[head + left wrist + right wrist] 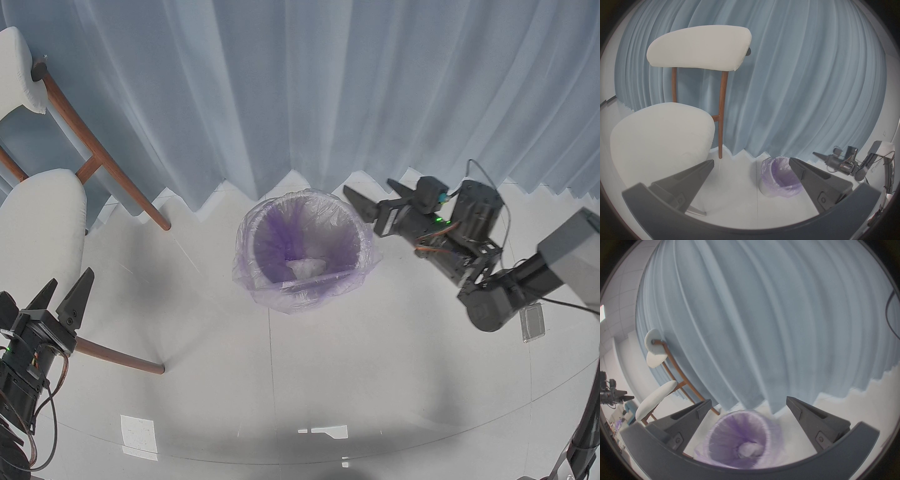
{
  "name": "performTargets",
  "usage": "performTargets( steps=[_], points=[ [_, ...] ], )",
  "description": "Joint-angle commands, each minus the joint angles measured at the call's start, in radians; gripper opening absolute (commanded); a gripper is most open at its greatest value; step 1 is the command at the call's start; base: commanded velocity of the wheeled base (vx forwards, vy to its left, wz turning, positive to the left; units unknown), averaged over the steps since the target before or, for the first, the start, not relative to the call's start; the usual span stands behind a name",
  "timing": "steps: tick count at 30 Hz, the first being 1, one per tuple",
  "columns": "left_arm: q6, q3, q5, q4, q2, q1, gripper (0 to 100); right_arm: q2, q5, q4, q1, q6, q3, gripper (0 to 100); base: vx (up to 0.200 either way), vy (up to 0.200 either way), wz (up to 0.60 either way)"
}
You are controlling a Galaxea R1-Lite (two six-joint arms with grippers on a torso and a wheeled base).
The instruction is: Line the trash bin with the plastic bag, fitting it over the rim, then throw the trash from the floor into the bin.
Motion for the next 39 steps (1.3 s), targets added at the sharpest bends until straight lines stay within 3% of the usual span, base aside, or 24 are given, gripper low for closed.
performTargets(
  steps=[1,4,11,13,15,16,20,25,29,36,39],
  points=[
    [0.001,0.018,0.011,0.026,-0.085,0.079,100,-0.658,-0.01,0.025,-0.338,0.012,0.521,100,0.0,0.0,0.0],
    [0.001,0.018,0.002,0.088,-0.149,0.076,100,-0.855,-0.01,0.031,-0.411,0.011,0.71,100,0.0,0.0,0.0],
    [0.04,0.018,-0.01,0.407,-0.385,0.042,100,-1.323,-0.018,0.16,-0.44,-0.107,1.086,100,0.0,0.0,0.0],
    [0.054,0.018,-0.012,0.506,-0.471,0.036,100,-1.465,-0.023,0.284,-0.44,-0.113,1.115,100,0.0,0.0,0.0],
    [0.1,0.018,-0.012,0.623,-0.579,0.024,100,-1.653,-0.041,0.545,-0.443,-0.115,1.095,100,0.0,0.0,0.0],
    [0.111,0.018,-0.012,0.649,-0.603,0.019,100,-1.692,-0.046,0.603,-0.443,-0.115,1.089,100,0.0,0.0,0.0],
    [0.206,0.004,-0.012,0.89,-0.869,-0.038,100,-2.1,-0.06,1.155,-0.46,-0.153,1.058,100,0.0,0.0,0.0],
    [0.261,0.018,0.011,1.042,-1.137,-0.047,100,-2.097,-0.078,1.174,-0.475,-0.136,1.11,100,0.0,0.0,0.0],
    [0.24,0.018,0.067,0.979,-1.105,-0.047,100,-2.071,-0.026,1.197,-0.463,-0.162,1.101,100,0.0,0.0,0.0],
    [0.175,0.018,0.09,1.299,-1.103,-0.048,100,-2.1,-0.021,1.174,-0.47,-0.161,1.11,100,0.0,0.0,0.0],
    [0.205,0.018,0.051,1.301,-1.102,-0.05,100,-2.1,-0.027,1.172,-0.47,-0.136,1.11,100,0.0,0.0,0.0]
  ],
)
